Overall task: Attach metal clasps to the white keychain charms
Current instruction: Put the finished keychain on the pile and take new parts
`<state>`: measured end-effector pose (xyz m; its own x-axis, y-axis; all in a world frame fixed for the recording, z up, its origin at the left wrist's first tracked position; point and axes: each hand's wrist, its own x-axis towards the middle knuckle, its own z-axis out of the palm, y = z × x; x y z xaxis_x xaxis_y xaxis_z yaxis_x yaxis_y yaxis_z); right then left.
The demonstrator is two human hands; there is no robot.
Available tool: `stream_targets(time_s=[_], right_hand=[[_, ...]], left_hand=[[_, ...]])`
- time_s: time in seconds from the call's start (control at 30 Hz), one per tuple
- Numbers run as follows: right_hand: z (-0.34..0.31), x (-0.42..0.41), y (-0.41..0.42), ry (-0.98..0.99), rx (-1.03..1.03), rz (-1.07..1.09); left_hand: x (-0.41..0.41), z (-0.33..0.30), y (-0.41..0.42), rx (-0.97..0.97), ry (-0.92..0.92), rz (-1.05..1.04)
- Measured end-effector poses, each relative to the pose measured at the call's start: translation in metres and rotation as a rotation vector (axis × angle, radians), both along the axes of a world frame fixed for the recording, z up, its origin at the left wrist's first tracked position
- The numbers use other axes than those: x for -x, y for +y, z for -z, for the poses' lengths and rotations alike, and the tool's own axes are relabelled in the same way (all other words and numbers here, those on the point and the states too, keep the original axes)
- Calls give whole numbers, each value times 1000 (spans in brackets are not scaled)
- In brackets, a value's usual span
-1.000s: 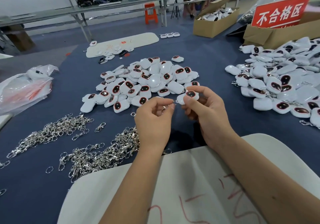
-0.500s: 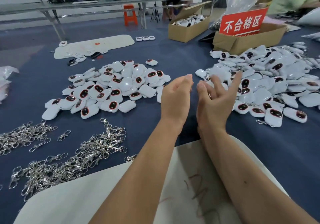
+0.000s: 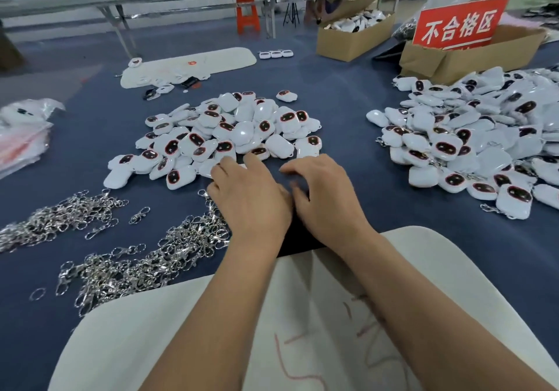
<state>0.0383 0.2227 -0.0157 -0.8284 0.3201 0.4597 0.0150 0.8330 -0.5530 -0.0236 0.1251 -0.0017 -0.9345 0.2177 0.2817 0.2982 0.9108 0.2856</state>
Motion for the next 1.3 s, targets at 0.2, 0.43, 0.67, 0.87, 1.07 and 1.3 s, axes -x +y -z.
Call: stream_targets(time_s=[0.2,0.43,0.67,0.87,1.07,1.3], right_hand=[[5,2,-16,-40,-28,-196],[4,5,-13,-93,9,-204],[4,6,-13,-132,-47,-62],[4,3,-10,-57,-22,-82],[6,3,-7,4,148,-61],[4,2,-7,-5,267,-54]], left_hand=[[18,-5,-36,-166,-12,175],[19,-2,-57,-489,-168,522],[25,-16,-76,-570,-441,643],[29,-23,-89,-356,-475,695],[29,-26,-95,-27,-563,716],[22,-32,-93,78,-581,748]])
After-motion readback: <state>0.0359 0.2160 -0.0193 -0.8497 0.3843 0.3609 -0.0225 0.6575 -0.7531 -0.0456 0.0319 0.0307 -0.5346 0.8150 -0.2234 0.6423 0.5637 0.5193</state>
